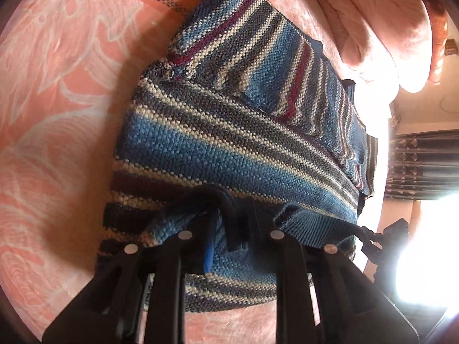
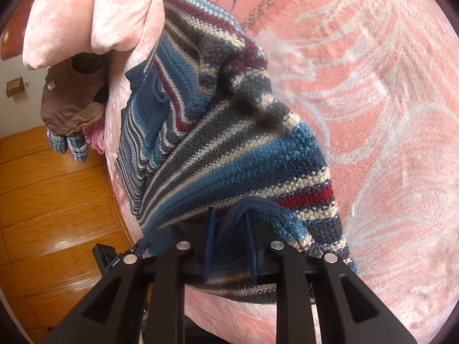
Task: Fold small clothes
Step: 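Grasp the ribbed hem with both tools and lift it toward the collar, then lay the hem over the sweater body with both tools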
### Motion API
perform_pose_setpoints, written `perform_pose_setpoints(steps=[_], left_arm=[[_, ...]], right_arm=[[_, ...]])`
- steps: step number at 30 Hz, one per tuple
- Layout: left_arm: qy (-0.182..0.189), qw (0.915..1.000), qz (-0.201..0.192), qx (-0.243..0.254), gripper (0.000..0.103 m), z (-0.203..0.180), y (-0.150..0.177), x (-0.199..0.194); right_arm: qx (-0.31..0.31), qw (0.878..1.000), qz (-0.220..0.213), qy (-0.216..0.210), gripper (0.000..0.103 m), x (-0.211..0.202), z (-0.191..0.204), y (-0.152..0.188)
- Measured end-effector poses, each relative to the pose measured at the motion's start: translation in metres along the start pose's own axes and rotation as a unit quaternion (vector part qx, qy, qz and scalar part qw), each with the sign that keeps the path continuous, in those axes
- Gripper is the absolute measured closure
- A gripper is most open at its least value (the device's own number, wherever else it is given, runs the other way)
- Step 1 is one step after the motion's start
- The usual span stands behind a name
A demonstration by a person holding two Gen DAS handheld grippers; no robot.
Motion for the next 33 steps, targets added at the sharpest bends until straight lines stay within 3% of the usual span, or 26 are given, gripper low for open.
perform_pose_setpoints(steps=[2,4,7,12,18,21,26,28,30,33], left_arm=[[0.021,0.9995,-0.002,-0.022,0.080,0.003,-0.003,-0.009],[0.011,0.9991,-0.032,-0.025,0.060,0.008,-0.010,-0.022],[-0.007,0.9983,-0.057,-0.006,0.057,0.010,-0.018,-0.037],[-0.064,0.9894,-0.070,0.110,0.052,-0.011,-0.020,-0.038],[-0.140,0.9600,-0.040,0.239,0.047,-0.020,-0.007,-0.006],[-0.175,0.9362,-0.042,0.302,0.047,-0.021,-0.005,0.006],[-0.198,0.9091,-0.016,0.366,0.047,-0.019,-0.004,0.028],[-0.191,0.9085,-0.016,0.371,0.046,-0.019,-0.008,0.032],[-0.172,0.9148,-0.018,0.365,0.049,-0.020,-0.012,0.032],[-0.136,0.9249,-0.002,0.355,0.068,-0.026,-0.011,0.033]], right_arm=[[-0.005,1.000,-0.023,0.003,0.067,-0.012,0.004,-0.008],[-0.024,0.999,-0.046,0.009,0.067,-0.026,0.010,-0.013],[-0.055,0.997,-0.059,0.018,0.067,-0.035,0.021,-0.009],[-0.110,0.992,-0.056,0.033,0.065,-0.033,0.039,0.002],[-0.202,0.974,-0.060,0.079,0.059,-0.028,0.058,0.009],[-0.237,0.966,-0.058,0.090,0.057,-0.024,0.065,0.012],[-0.284,0.952,-0.049,0.103,0.053,-0.016,0.069,0.019],[-0.304,0.945,-0.044,0.114,0.052,-0.012,0.068,0.022],[-0.318,0.940,-0.034,0.120,0.049,-0.007,0.065,0.025],[-0.332,0.934,-0.022,0.131,0.047,0.001,0.057,0.025]])
Point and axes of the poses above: each gripper's, at about its wrist camera, not at the fingertips, and x roughly the way its jaws point, z to its left, y to its underside, the point moved 9 cm from there along x, roughly the way its jaws point, and after that the axes turned 3 degrees about -z, right-handed, at the moved point
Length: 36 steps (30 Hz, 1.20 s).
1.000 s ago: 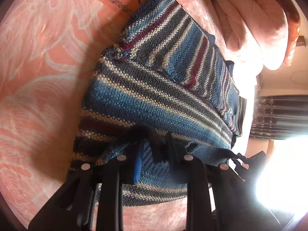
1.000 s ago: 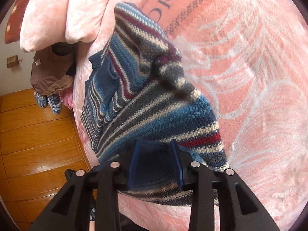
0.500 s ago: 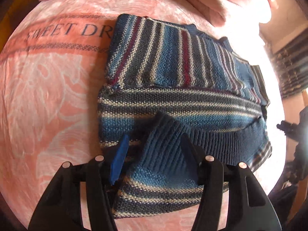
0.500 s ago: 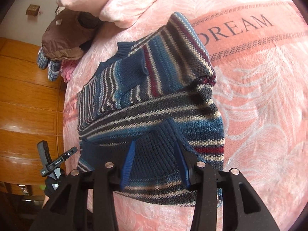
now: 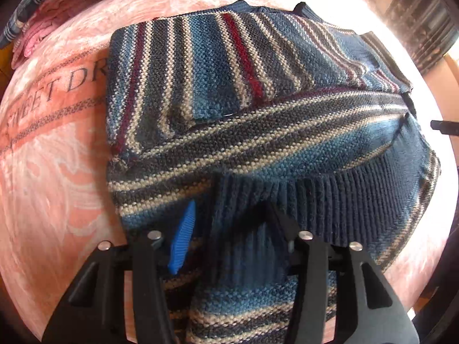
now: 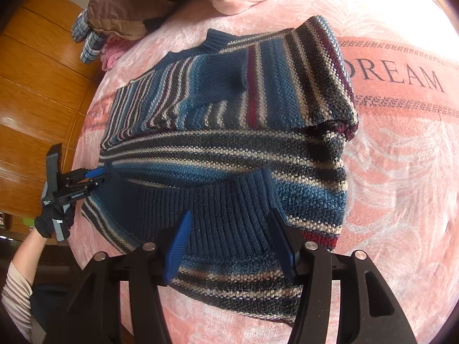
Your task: Fold small clothes
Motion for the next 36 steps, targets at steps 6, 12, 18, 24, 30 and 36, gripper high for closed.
perform_pose_setpoints(steps=[6,12,18,24,30,36], left_arm=[[0.024,0.9997,0.010,0.004,0.063,-0.007,0.003,0.000],[0.006,0.9997,0.015,0.016,0.055,-0.012,0.008,0.006],[0.011,0.9999,-0.001,0.010,0.088,-0.020,0.003,-0.001],[0.038,0.9979,-0.051,0.012,0.089,-0.032,0.008,-0.045],[0.047,0.9923,-0.113,-0.022,0.090,-0.030,-0.013,-0.085],[0.044,0.9786,-0.191,-0.063,0.090,-0.023,-0.084,-0.127]], right_arm=[[-0.040,0.999,0.026,0.020,0.044,0.026,-0.008,-0.004],[-0.072,0.995,0.049,0.053,0.034,0.051,-0.016,0.002],[-0.128,0.990,0.032,0.051,0.088,0.041,0.004,0.005],[-0.137,0.990,0.013,0.015,0.089,-0.006,0.018,0.005],[-0.113,0.993,-0.031,-0.025,0.091,-0.055,0.030,-0.012],[-0.094,0.989,-0.106,-0.030,0.092,-0.094,0.036,-0.072]])
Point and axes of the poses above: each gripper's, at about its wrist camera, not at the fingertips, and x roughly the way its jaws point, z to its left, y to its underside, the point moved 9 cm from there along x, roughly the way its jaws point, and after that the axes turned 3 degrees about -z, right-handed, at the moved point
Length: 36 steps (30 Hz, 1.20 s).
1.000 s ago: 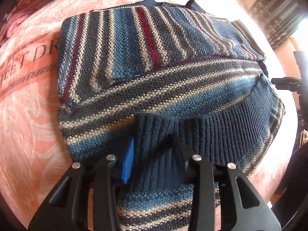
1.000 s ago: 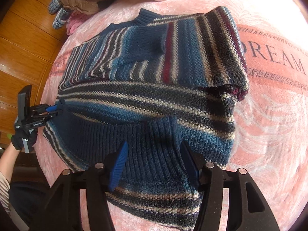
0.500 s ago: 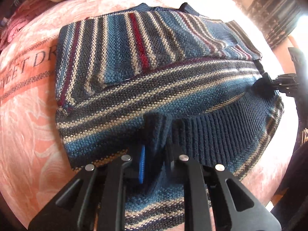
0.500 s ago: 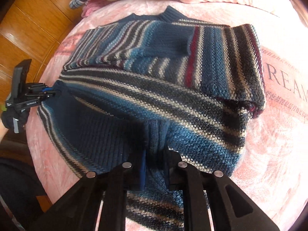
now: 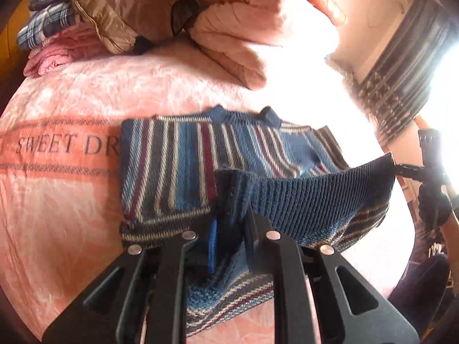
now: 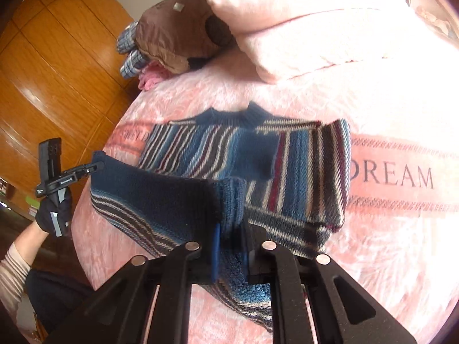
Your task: Fold small clothes
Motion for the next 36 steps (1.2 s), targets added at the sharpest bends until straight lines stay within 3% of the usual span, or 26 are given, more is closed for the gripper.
perform_pose_setpoints(steps=[7,13,26,30,31,34,36], left_arm=[[-0.041,0.9983,-0.042,0.002,0.090,0.004,-0.069,0.032],[-0.069,0.9960,-0.051,-0.022,0.090,0.024,-0.097,0.072],[-0.122,0.9919,-0.003,-0.032,0.088,0.065,-0.071,0.156],[-0.156,0.9866,0.015,-0.046,0.074,0.078,-0.061,0.171],[-0.167,0.9845,0.018,-0.050,0.067,0.082,-0.059,0.172],[-0.180,0.9811,0.018,-0.067,0.064,0.094,-0.053,0.167],[-0.181,0.9803,0.014,-0.079,0.062,0.099,-0.052,0.158]], right_arm=[[0.009,0.999,-0.035,0.036,0.092,0.019,-0.023,-0.080],[0.035,0.997,-0.039,0.058,0.092,0.059,-0.054,-0.120],[0.065,0.993,0.006,0.097,0.092,0.141,-0.101,-0.114],[0.078,0.990,0.022,0.119,0.090,0.160,-0.116,-0.103],[0.079,0.988,0.025,0.127,0.086,0.164,-0.119,-0.100],[0.079,0.985,0.034,0.151,0.071,0.168,-0.126,-0.091],[0.074,0.985,0.032,0.153,0.070,0.164,-0.126,-0.087]])
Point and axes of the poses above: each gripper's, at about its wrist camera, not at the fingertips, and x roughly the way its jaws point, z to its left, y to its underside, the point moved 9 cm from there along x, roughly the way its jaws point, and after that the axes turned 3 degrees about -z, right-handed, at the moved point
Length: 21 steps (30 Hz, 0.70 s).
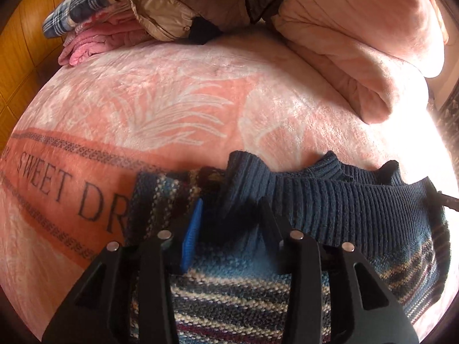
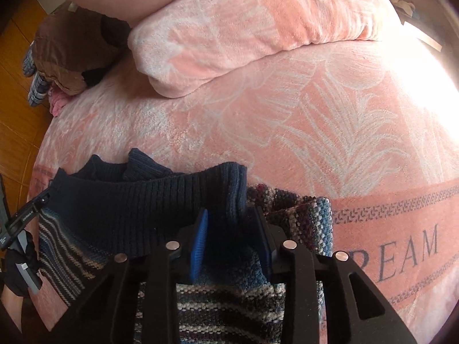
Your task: Fold small clothes
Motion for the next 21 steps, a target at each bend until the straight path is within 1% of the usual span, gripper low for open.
perform_pose_setpoints(steps=[3,4,5,8,9,10,11,15,17,19,21], left_arm=[[0.007,0.9999,-0.010,0.000,0.062,0.003,0.002,-0.020],[0.012,0.9999,-0.009,0.006,0.061,0.001,0.004,-0.027],[0.019,0.9998,-0.005,0.010,0.060,-0.002,0.008,-0.034],[0.052,0.9985,0.015,0.014,0.058,-0.017,0.027,-0.054],[0.060,0.9979,0.021,0.016,0.055,-0.022,0.035,-0.059],[0.060,0.9976,0.030,0.019,0.051,-0.025,0.044,-0.062],[0.061,0.9972,0.037,0.021,0.050,-0.028,0.052,-0.065],[0.073,0.9956,0.056,0.020,0.050,-0.033,0.088,-0.075],[0.070,0.9951,0.065,0.025,0.050,-0.032,0.102,-0.076],[0.067,0.9947,0.073,0.028,0.050,-0.030,0.114,-0.075],[0.070,0.9940,0.081,0.024,0.050,-0.029,0.123,-0.073]], right_arm=[[0.005,1.000,-0.008,-0.014,0.069,-0.017,-0.003,0.004],[0.009,1.000,-0.009,-0.021,0.066,-0.025,-0.004,0.006],[0.014,0.999,-0.008,-0.032,0.063,-0.033,-0.005,0.009],[0.026,0.998,0.001,-0.055,0.060,-0.055,-0.009,0.024],[0.027,0.998,0.007,-0.058,0.059,-0.062,-0.010,0.032],[0.029,0.998,0.011,-0.060,0.058,-0.067,-0.012,0.040],[0.029,0.998,0.017,-0.060,0.057,-0.072,-0.013,0.050],[0.016,0.998,0.047,-0.035,0.055,-0.079,-0.023,0.097],[0.008,0.998,0.060,-0.025,0.054,-0.078,-0.029,0.117],[0.009,0.996,0.081,-0.023,0.054,-0.073,-0.034,0.138],[0.015,0.993,0.106,-0.046,0.062,-0.066,-0.033,0.154]])
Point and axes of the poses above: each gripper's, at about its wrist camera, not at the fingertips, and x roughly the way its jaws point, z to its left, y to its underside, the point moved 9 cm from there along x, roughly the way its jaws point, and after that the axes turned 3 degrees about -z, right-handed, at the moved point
